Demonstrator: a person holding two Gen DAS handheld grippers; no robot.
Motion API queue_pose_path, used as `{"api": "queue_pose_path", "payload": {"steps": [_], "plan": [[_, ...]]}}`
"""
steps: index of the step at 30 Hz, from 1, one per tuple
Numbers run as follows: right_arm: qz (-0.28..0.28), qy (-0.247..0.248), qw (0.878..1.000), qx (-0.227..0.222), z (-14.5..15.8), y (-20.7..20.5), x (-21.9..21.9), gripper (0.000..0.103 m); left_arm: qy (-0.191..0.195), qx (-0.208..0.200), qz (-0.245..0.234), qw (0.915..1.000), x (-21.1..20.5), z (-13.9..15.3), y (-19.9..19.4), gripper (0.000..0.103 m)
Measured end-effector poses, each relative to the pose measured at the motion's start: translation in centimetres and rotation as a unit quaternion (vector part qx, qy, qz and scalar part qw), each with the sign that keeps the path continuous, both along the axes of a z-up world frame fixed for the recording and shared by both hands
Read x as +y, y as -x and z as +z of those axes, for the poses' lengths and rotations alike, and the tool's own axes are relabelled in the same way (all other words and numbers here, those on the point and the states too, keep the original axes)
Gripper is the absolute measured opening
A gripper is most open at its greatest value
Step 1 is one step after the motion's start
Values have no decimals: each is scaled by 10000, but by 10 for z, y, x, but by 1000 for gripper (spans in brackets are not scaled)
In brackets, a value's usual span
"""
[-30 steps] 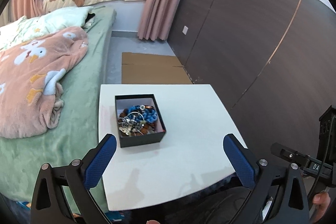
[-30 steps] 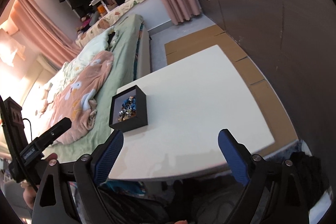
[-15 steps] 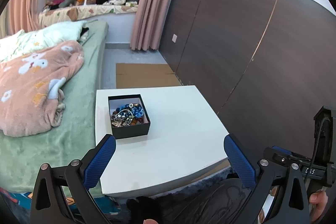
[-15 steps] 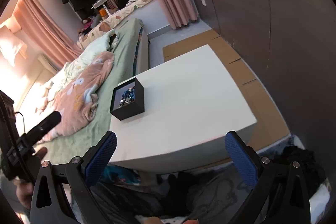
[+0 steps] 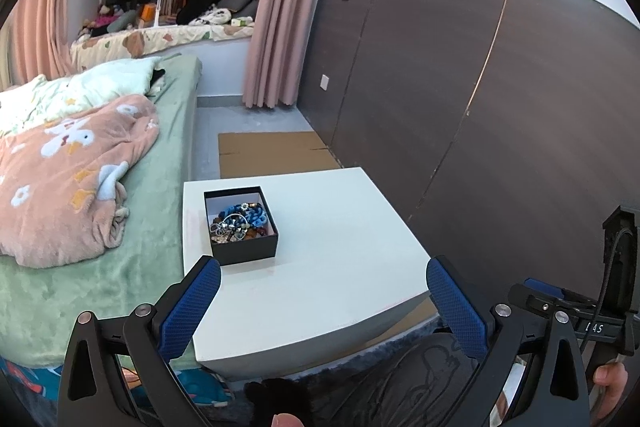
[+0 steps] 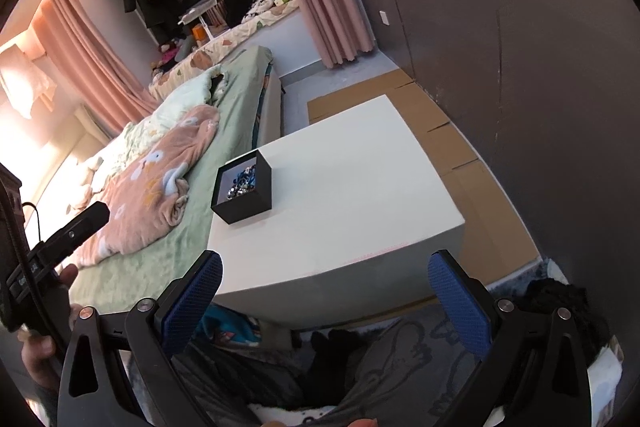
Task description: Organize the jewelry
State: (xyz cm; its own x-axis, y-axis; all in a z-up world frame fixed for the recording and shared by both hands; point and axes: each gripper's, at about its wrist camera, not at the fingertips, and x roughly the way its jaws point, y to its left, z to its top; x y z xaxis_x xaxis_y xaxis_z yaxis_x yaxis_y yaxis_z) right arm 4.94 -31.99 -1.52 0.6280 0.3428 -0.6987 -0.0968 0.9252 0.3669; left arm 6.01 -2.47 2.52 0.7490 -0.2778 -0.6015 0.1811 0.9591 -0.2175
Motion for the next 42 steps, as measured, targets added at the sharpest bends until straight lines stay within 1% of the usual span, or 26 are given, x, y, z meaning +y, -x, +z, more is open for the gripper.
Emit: {"api": "queue_pose_path", "payload": {"steps": [8, 12, 15, 19, 21, 24, 27, 31, 35, 38, 42], "plan": [[-92, -13, 9999, -104, 2, 13, -6, 103, -59, 4, -14, 10000, -2, 3, 7, 102], [-103, -48, 9998, -140, 6, 18, -7, 103, -50, -2, -46, 10000, -2, 6, 10, 102], [-179, 22, 9996, -229, 12, 21, -10, 103, -62, -67, -50, 9999, -2, 8, 13, 102], [-246, 21, 9993, -295, 15, 26, -12, 103, -68, -37, -81, 9999, -3, 8, 16, 102], [-260, 43, 9992, -296, 15, 27, -12, 103, -143, 7, -39, 9999, -3, 7, 16, 102], [-269, 85, 9992, -284, 14, 26, -10, 103, -99, 32, -81, 9999, -2, 6, 16, 102], [-263, 119, 9992, -269, 13, 25, -8, 103, -146, 15, -80, 9999, 0, 7, 17, 102], [-209, 181, 9993, -255, 9, 25, -1, 103, -64, -17, -43, 10000, 5, 6, 21, 102], [-158, 264, 9993, -225, 7, 25, 2, 103, -89, -3, -19, 10000, 6, 5, 20, 102], [-161, 268, 9992, -233, 9, 27, 1, 103, -6, 33, 7, 10000, 7, 6, 18, 102], [-140, 246, 9992, -281, 10, 31, -4, 103, -95, -13, 9, 10000, 4, 7, 18, 102]]}}
